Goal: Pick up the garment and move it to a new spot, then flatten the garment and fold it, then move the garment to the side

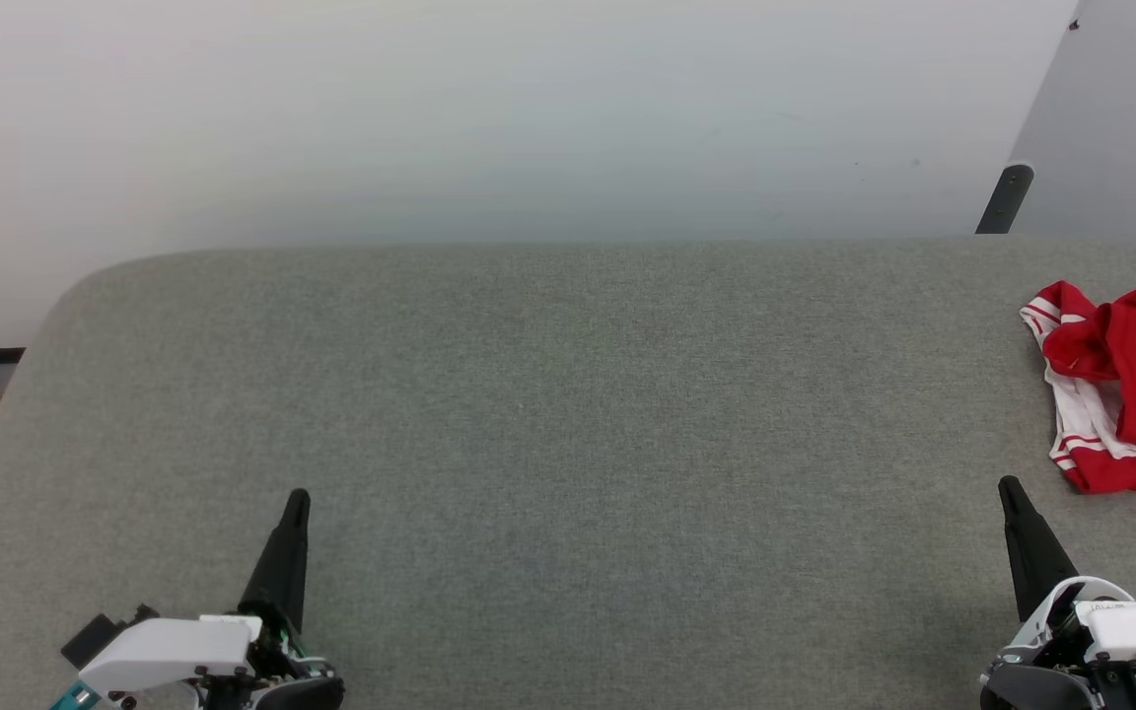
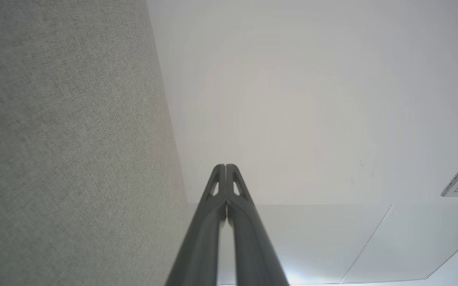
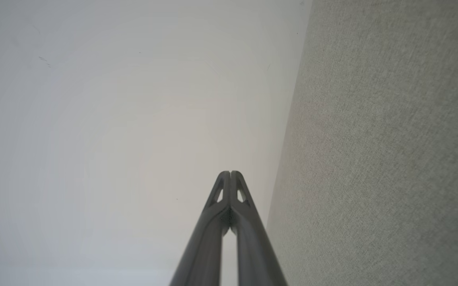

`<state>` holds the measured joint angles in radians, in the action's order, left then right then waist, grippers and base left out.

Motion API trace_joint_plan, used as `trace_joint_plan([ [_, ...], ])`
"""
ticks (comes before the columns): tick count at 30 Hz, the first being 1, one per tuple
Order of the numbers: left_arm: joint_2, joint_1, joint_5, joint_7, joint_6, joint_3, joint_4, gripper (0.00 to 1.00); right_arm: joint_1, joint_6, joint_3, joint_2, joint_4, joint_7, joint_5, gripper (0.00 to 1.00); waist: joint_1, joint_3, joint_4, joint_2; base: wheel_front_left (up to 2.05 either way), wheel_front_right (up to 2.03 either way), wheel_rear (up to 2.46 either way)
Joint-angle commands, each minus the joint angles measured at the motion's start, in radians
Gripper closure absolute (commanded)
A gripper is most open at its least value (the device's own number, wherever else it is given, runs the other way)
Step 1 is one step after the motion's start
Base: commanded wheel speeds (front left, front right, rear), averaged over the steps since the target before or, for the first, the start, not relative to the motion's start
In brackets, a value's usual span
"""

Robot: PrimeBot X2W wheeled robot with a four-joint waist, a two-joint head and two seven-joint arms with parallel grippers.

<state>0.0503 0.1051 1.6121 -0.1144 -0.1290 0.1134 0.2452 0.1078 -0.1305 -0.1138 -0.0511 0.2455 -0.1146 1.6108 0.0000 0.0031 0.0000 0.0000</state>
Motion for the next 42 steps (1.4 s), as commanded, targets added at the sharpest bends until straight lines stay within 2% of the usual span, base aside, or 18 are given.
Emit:
trace_joint_plan([
  [1, -0.001, 0.008, 0.001, -0.003, -0.003, 0.002, 0.001, 1.00, 0.003, 0.000, -0.001, 0.003, 0.000, -0.001, 0.004, 1.00, 0.0000, 0.000, 0.000, 0.0000, 0.00, 0.00, 0.00],
  [42, -0.001, 0.008, 0.000, -0.003, -0.003, 0.003, 0.001, 1.00, 0.003, 0.000, 0.000, 0.003, 0.000, -0.001, 0.004, 1.00, 0.0000, 0.000, 0.000, 0.0000, 0.00, 0.00, 0.00],
])
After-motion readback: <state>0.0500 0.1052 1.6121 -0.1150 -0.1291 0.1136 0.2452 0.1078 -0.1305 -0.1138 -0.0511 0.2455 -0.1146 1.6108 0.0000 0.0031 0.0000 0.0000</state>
